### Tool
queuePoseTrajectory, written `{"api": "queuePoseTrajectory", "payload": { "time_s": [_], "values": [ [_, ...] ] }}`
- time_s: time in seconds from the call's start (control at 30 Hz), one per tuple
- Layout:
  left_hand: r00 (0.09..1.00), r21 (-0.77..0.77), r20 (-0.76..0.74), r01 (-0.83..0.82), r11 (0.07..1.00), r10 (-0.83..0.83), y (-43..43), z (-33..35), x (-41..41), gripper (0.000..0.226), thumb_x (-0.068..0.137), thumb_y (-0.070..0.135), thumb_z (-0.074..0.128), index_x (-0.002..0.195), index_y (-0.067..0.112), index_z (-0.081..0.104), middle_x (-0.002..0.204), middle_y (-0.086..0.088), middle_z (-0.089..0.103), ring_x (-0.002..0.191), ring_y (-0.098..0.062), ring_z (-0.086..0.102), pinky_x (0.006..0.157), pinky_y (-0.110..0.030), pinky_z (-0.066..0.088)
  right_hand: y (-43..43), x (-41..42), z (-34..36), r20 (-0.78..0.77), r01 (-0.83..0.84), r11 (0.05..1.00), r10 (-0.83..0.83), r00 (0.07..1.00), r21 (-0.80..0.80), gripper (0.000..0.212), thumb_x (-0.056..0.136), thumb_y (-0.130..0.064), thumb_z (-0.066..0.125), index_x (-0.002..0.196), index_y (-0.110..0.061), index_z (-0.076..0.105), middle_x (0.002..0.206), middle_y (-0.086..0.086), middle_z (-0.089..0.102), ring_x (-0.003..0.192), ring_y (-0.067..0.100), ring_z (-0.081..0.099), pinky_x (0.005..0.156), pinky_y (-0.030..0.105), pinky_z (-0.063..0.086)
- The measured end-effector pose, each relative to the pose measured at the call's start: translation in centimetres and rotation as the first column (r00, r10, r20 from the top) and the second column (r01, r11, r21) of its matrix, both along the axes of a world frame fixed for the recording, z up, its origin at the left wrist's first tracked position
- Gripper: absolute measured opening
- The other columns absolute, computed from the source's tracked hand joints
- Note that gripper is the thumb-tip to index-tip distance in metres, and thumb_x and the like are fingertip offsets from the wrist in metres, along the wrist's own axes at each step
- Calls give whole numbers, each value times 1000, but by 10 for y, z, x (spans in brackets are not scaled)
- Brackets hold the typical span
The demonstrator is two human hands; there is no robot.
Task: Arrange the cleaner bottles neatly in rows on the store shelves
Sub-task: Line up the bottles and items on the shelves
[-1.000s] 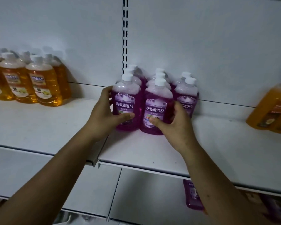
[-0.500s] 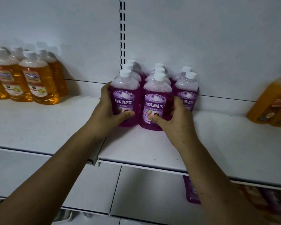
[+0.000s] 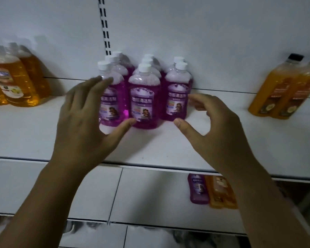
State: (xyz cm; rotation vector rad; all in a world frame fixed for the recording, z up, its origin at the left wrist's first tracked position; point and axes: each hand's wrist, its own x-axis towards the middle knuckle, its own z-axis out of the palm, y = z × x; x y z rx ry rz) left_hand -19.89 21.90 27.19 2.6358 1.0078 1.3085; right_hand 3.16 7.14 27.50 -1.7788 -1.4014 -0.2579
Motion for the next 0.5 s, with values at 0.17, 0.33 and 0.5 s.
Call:
{"api": "queuePoseTrajectory", "payload": {
  "time_s": [0.17, 0.33, 0.5],
  "values": [
    [984, 18, -142, 116, 993, -112, -63, -8, 49, 80, 88, 71, 61, 150, 21, 51, 145, -3, 57, 134, -29, 53, 110, -50, 45, -68, 36, -14, 127, 58, 994, -45, 991, -96, 66, 90, -65, 63, 144, -30, 53, 139, -6, 60, 124, 8, 52, 102, 27, 41],
    [911, 20, -299, 303, 953, -284, -129, -32, 97, 71, 93, 65, 63, 150, 24, 53, 143, 2, 59, 133, -25, 55, 110, -46, 44, -146, 75, -34, 178, 44, 994, -25, 984, -104, 64, 90, -59, 62, 140, -21, 57, 132, -6, 59, 122, 13, 54, 102, 35, 48],
    [840, -97, -335, 420, 902, -427, -198, -71, 144, 60, 95, 63, 62, 143, 28, 59, 137, 7, 64, 124, -16, 61, 98, -36, 49, -221, 112, -66, 141, 38, 985, -14, 990, -166, 60, 89, -60, 59, 136, -23, 56, 128, -12, 50, 114, 8, 51, 88, 38, 56]
  ]
}}
